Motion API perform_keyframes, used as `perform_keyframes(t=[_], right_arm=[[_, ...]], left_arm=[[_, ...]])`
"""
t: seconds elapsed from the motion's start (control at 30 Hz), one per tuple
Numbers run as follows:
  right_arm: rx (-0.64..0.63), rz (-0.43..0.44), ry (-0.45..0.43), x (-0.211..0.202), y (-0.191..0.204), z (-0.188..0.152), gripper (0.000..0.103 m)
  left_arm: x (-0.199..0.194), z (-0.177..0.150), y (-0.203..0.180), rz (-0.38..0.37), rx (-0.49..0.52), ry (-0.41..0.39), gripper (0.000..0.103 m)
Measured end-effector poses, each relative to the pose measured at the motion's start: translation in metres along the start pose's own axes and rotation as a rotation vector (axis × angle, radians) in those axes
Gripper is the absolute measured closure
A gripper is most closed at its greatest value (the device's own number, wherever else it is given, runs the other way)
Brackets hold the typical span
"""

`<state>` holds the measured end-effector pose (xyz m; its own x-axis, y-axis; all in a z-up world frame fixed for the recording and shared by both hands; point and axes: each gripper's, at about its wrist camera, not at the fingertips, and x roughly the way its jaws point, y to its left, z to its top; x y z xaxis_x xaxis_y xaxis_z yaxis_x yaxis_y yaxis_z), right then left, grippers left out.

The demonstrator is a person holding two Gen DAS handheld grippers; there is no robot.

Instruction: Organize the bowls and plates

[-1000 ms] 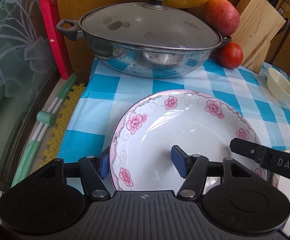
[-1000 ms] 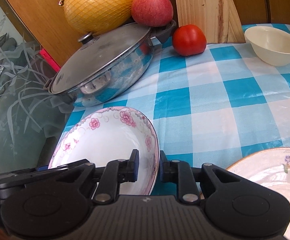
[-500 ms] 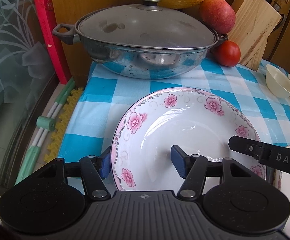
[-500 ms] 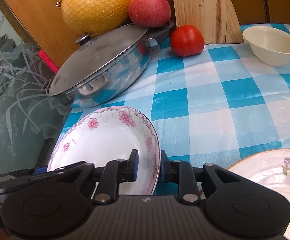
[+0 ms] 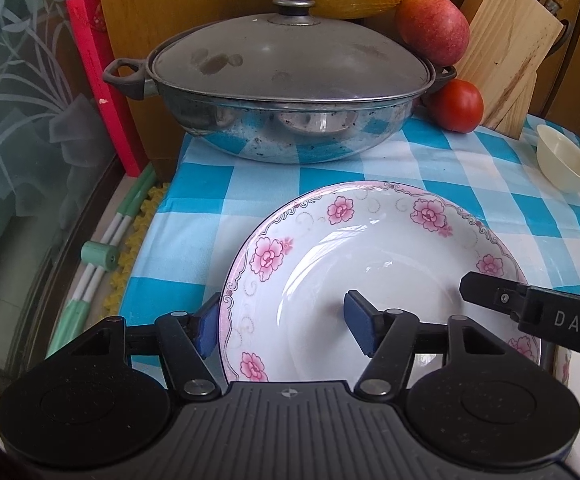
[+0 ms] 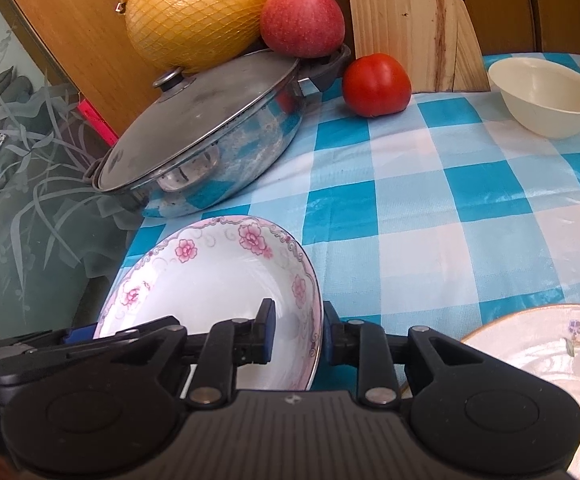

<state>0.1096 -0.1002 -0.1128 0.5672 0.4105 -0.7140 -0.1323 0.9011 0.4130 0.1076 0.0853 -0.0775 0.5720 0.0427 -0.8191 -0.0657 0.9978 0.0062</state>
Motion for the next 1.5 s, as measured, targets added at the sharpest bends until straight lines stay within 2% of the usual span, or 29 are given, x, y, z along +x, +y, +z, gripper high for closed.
perform_keyframes(t=[0.83,1.5], right_arm=[[-0.007,-0.005,-0.088,-0.029,-0.006,0.004,0.079],[0.029,-0.051,-0.149,-0.084,-0.033,-0.009,0.079]], left_arm=[[-0.022,0.004,-0.015,-0.035,0.009,-0.055,0.035],[-0.047,-0.004,-0.059,-0.116,0.090,-0.095,0.035]])
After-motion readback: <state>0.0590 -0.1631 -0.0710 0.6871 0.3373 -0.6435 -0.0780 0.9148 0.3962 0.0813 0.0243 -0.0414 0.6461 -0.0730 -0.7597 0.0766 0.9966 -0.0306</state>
